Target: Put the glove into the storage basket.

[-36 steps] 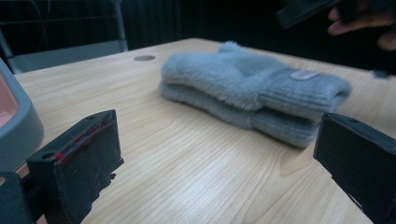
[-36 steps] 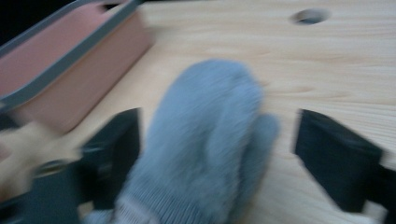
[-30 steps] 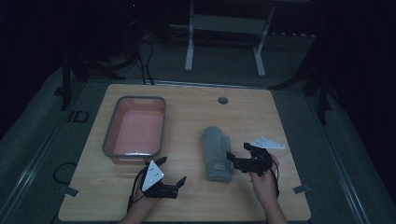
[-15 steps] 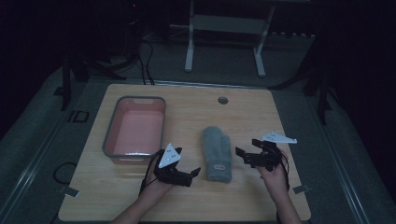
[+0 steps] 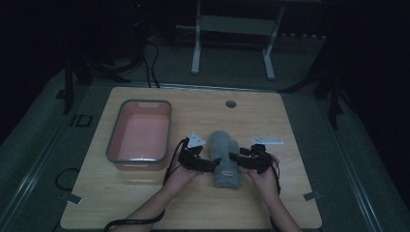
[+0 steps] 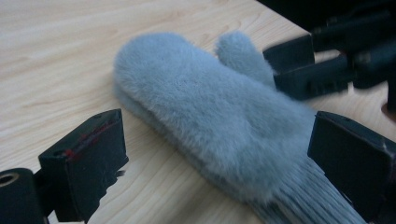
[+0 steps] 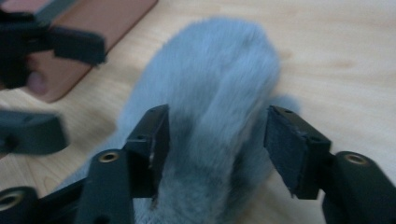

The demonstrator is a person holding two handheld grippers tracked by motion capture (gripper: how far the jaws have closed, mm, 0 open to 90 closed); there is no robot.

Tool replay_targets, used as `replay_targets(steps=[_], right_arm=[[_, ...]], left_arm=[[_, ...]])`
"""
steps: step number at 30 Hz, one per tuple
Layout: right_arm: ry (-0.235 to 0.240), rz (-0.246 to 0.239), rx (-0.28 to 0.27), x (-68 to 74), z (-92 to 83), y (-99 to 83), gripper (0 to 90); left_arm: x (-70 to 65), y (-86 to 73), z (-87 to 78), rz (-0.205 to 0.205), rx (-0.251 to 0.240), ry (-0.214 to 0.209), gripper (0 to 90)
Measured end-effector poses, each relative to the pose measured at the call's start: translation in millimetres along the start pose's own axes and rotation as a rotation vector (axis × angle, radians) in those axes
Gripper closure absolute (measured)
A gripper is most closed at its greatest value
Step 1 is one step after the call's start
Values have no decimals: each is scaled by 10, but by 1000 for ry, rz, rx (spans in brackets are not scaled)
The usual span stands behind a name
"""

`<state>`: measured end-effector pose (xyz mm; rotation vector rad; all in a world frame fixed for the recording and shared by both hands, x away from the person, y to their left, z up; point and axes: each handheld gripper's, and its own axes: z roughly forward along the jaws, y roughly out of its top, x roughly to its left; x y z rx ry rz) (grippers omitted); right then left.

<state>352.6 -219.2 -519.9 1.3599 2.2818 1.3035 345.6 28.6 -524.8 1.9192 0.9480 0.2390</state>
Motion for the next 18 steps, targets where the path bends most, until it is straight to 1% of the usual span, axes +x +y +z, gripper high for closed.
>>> replay_targets(steps=[1,2,3,4,5,6,8,9,10,12,13,14,15,16,17,18], right_arm=[[1,1,6,0,27,-31,386],[-1,1,25,-2,58,-61,379],[0,3,38,-19,93,-98,353],[4,16,32,-45,111,-125,331],[5,23,40,-70,123,-140,323],[19,40,47,-106,134,-153,318],[42,52,57,-166,145,-171,291],[65,57,73,-191,158,-180,288],[75,58,85,-201,169,-185,279],[84,47,111,-210,196,-191,273],[86,50,118,-221,203,-194,276],[85,50,127,-233,215,-198,282],[92,47,128,-245,218,-199,301],[87,42,130,-244,217,-198,322],[82,30,139,-232,216,-193,376],[94,16,149,-225,219,-191,426]], left_arm=[[11,7,43,-3,18,3,48],[24,10,97,-6,38,-2,56],[31,9,137,-11,51,-7,61],[38,10,166,-10,67,-7,62],[45,9,199,-7,80,-3,62],[54,5,227,-5,92,-6,62],[75,-5,272,-10,97,-1,69],[87,-8,287,-10,101,0,74],[99,-12,299,-9,104,-5,74],[113,-18,321,3,117,-1,75],[121,-22,328,5,121,-15,91],[125,-27,342,7,127,-15,124],[126,-27,348,7,128,-17,127],[128,-30,357,8,130,-25,132],[129,-30,372,6,137,-26,146],[131,-34,388,3,140,-31,147]])
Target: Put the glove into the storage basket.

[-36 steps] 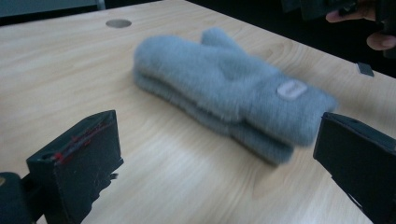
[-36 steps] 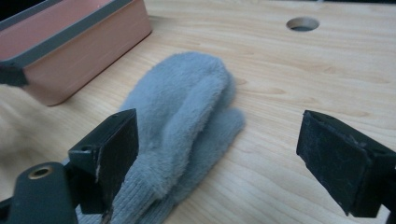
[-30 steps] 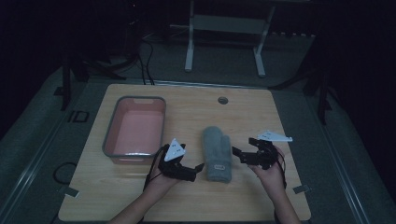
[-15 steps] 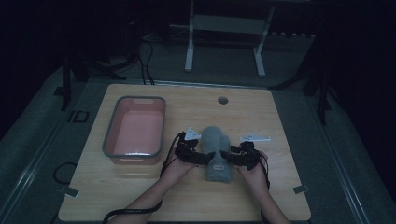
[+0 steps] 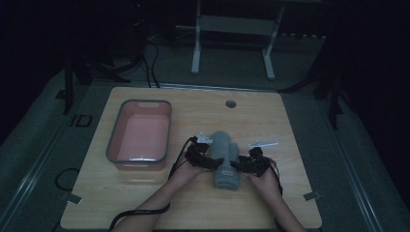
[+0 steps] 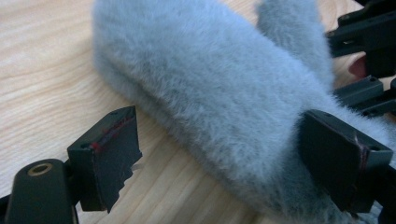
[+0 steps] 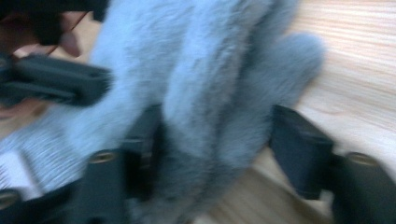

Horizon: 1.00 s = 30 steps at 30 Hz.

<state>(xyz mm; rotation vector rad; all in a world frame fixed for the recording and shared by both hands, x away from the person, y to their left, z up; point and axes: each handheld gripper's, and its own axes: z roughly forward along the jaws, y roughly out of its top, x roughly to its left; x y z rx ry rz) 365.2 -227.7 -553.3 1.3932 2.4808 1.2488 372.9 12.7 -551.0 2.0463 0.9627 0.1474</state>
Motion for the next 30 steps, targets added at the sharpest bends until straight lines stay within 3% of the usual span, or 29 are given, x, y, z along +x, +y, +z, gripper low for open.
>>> replay_targets(steps=[2,5,7,9,14,17,19,23,30], right_arm=[[22,-28,7,-3,11,-7,528],[50,-32,19,-41,8,-6,633],[55,-25,27,-51,5,-7,672],[57,-27,33,-56,2,-3,692],[48,-38,36,-52,-5,6,734],[40,-38,26,-34,-11,0,757],[33,-41,17,-23,-19,-6,770],[25,-38,3,0,-43,-11,790],[44,-35,-24,62,-146,56,810]], left_arm=[[12,-6,47,-16,12,-12,149],[23,-7,108,-43,15,-31,149],[35,-8,158,-67,17,-56,150],[30,3,174,-57,17,-74,172],[39,21,188,-58,18,-158,375],[18,26,171,-35,7,-178,562],[-2,30,162,-32,-3,-176,638],[2,35,134,-39,-15,-192,720],[-31,125,6,-22,-30,-194,757]])
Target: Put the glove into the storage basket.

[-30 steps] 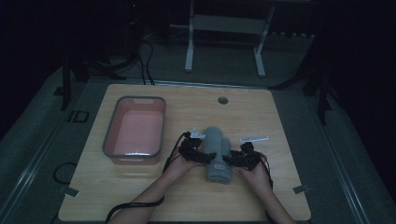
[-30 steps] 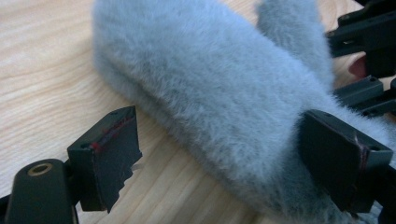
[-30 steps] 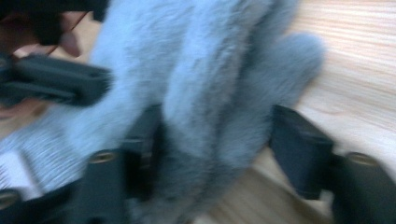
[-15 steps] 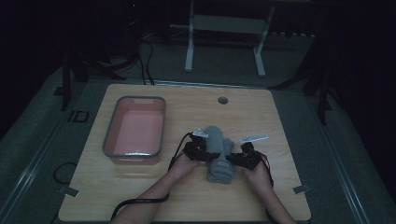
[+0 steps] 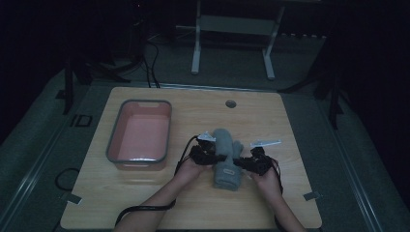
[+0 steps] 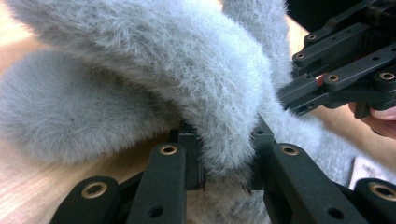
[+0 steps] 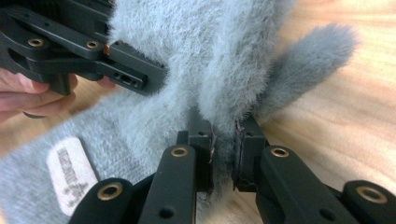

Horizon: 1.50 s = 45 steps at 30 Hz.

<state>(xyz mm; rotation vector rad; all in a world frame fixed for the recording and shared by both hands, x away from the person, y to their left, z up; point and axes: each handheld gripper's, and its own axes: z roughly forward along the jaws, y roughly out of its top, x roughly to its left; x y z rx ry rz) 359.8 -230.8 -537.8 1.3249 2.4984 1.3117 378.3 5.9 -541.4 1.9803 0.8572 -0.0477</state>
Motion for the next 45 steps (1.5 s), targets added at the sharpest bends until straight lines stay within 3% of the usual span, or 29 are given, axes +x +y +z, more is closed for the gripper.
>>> replay_targets(steps=[5,13,20,31,42,45], right_arm=[[11,-10,-41,91,-126,104,812],[22,-58,-114,286,-337,440,816],[35,-73,-150,436,-378,682,818],[50,-132,-158,714,-243,1096,819],[109,-189,-166,1124,55,1585,820],[125,-207,-169,1282,202,1728,820]], left_arm=[[-55,155,-162,26,-15,-1,759],[-112,455,-492,70,-58,17,763],[-83,647,-752,98,-62,40,762],[74,785,-1196,115,-80,92,762],[324,842,-1875,116,-90,178,762],[453,795,-2077,90,-112,189,762]])
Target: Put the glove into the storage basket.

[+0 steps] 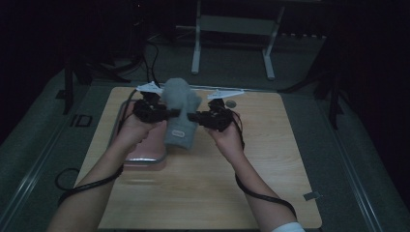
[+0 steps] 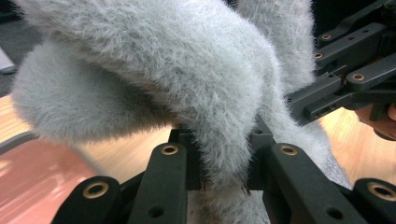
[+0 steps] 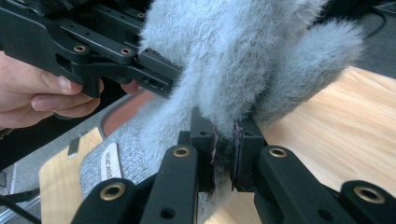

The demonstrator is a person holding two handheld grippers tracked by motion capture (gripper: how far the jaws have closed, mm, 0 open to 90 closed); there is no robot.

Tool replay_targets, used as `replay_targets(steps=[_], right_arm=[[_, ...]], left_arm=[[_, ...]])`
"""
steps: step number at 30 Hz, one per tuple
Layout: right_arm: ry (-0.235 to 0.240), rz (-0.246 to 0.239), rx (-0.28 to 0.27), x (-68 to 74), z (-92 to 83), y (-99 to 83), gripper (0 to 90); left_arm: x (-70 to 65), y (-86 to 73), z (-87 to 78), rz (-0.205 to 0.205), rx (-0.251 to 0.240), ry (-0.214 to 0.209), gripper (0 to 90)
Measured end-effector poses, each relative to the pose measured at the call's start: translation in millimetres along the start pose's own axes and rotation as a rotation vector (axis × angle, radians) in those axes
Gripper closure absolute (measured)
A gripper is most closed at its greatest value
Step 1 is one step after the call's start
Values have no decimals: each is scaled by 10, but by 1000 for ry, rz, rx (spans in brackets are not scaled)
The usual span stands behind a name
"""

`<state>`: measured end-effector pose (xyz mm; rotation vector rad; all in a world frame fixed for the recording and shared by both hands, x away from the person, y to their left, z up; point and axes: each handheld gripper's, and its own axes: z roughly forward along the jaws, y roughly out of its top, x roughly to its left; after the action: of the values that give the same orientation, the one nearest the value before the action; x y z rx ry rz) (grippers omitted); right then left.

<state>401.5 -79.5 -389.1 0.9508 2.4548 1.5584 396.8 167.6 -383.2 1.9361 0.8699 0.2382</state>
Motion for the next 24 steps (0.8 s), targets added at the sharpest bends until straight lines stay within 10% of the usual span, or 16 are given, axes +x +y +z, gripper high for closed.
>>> replay_targets(steps=[12,24], right_arm=[[45,-5,37,215,835,164,821],[-17,4,197,222,1532,-159,820]], left_arm=[[520,-382,-368,-97,24,117,762],[823,-915,-102,-202,170,187,761]])
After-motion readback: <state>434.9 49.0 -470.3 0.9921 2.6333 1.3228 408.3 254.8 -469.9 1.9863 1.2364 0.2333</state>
